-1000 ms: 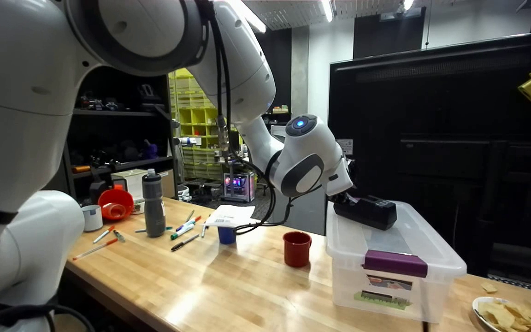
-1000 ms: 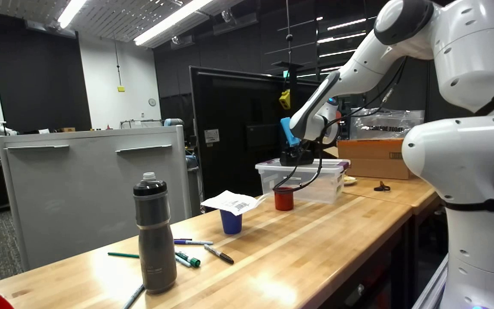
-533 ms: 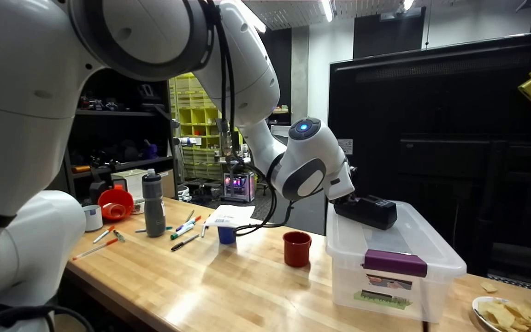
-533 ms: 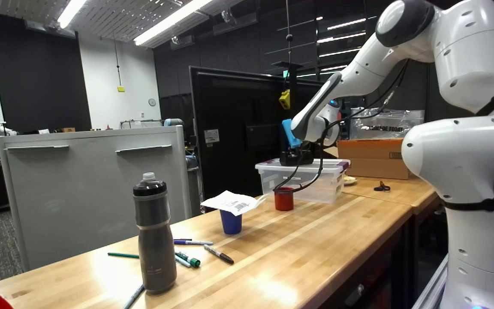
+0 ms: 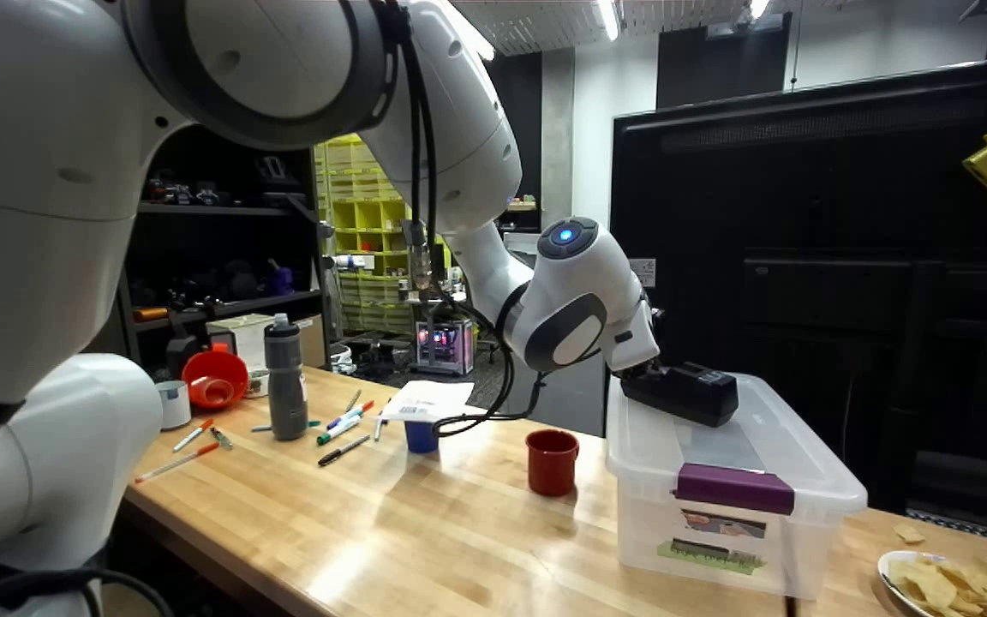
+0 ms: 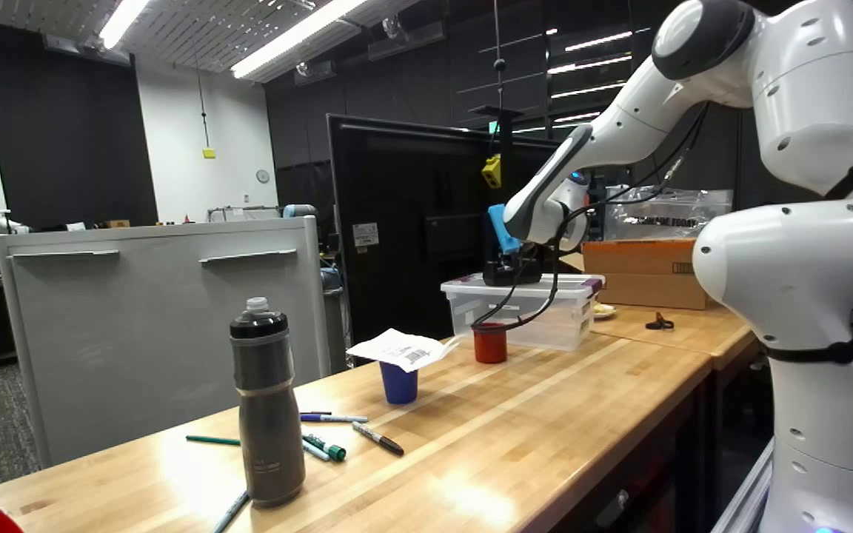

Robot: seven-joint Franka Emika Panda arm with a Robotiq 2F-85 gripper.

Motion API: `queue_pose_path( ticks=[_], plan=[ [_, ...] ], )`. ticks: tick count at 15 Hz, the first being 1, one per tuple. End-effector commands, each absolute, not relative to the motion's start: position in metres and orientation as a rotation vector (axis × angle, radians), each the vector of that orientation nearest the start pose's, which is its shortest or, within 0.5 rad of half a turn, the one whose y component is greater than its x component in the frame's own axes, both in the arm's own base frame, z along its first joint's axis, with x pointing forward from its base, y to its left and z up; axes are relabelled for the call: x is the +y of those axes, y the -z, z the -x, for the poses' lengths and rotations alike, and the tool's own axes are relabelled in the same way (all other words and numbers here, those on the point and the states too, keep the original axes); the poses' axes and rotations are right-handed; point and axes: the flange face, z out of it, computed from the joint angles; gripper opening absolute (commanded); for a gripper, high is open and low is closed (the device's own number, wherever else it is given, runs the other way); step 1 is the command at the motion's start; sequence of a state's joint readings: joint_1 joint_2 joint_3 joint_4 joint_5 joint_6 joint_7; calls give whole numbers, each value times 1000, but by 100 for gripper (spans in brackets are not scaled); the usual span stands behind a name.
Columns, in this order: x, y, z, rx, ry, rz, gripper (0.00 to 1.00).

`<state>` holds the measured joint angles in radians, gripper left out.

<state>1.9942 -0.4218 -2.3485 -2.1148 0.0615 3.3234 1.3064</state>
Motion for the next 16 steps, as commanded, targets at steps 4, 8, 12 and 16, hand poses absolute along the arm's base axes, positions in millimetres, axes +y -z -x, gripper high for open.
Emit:
queue_pose_path(
  ticks=[4, 8, 12, 16],
  plan=[
    [-258, -387, -557, 1906, 882, 1337, 0],
    [-256, -391, -551, 1892, 896, 1334, 0],
    [-255, -393, -546, 1880, 906, 1339, 0],
    [-255, -396, -542, 1871, 920, 1336, 0]
  ],
)
